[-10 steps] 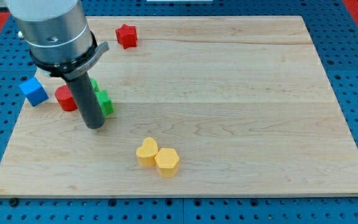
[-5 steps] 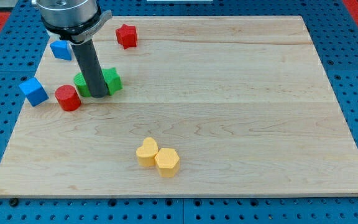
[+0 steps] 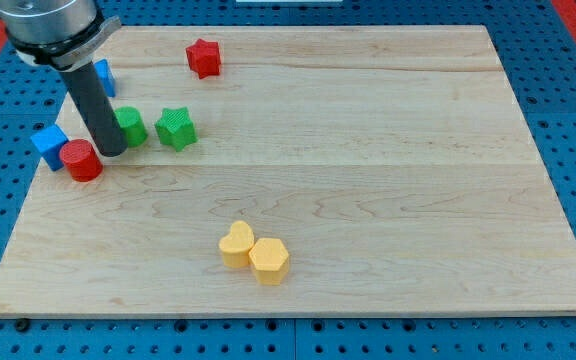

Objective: Move the green circle to the top left corner

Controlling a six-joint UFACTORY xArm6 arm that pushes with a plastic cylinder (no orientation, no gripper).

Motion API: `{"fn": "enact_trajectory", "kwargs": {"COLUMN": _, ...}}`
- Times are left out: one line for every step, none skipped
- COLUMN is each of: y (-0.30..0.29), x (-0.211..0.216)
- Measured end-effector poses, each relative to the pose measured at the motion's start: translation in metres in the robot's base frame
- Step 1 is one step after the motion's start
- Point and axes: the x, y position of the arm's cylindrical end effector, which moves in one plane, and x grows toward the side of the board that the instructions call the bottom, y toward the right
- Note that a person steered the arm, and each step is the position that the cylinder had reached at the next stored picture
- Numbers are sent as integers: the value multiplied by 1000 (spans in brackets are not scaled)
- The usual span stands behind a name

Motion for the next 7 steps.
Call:
{"fn": "enact_trajectory", "kwargs": {"y": 14, "x": -12}}
{"fn": "enact_trajectory", "kwargs": {"y": 16, "x": -43}}
{"fn": "enact_trajectory", "kwargs": {"y": 18, "x": -73}}
{"fn": "enact_trajectory", "kwargs": {"y": 20, "x": -110}}
{"fn": "enact_trajectory", "kwargs": {"y": 30, "x": -148}}
{"fn": "enact_trajectory", "kwargs": {"y": 43, "x": -177}}
{"fn": "enact_trajectory", "kwargs": {"y": 72, "x": -186}}
